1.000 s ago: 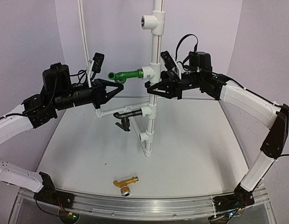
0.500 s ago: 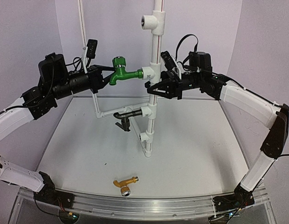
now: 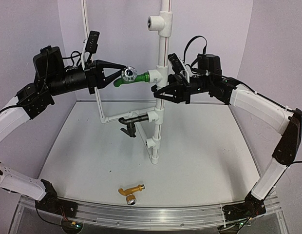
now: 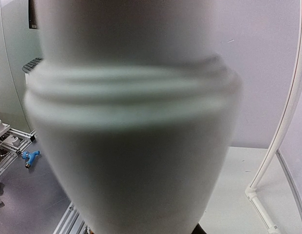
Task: Install the water faucets
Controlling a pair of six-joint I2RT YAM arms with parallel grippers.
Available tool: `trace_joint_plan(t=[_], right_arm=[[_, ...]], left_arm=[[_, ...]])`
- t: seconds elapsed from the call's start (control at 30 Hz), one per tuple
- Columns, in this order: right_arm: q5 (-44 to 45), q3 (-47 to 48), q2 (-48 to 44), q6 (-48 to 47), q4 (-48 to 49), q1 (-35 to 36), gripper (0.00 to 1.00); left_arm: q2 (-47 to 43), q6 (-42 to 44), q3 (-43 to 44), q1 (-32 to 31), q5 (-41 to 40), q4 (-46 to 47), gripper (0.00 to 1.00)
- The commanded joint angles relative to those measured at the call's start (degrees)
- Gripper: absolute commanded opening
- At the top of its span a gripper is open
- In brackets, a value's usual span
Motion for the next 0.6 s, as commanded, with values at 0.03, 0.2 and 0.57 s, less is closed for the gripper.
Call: trace_joint_plan(t=[0.03,0.2,0.57], right_arm=[[1.1,-0.2,2.0,9.7,-8.8,0.2,0.00],[1.1,0.0,2.2,9.7,-8.8,0.2,0.00],[0.8,0.2,2.3,9.9,-8.8,0.3,0.00]], left_arm=[[0.5,4.4,2.3,-3.7,3.2,-5.1,0.00],[0.3,7.6,0.7,-6.5,-0.7,-10.5,0.00],[-4.3,2.6,-10.6,-6.4,-9.5,-2.7,0.00]])
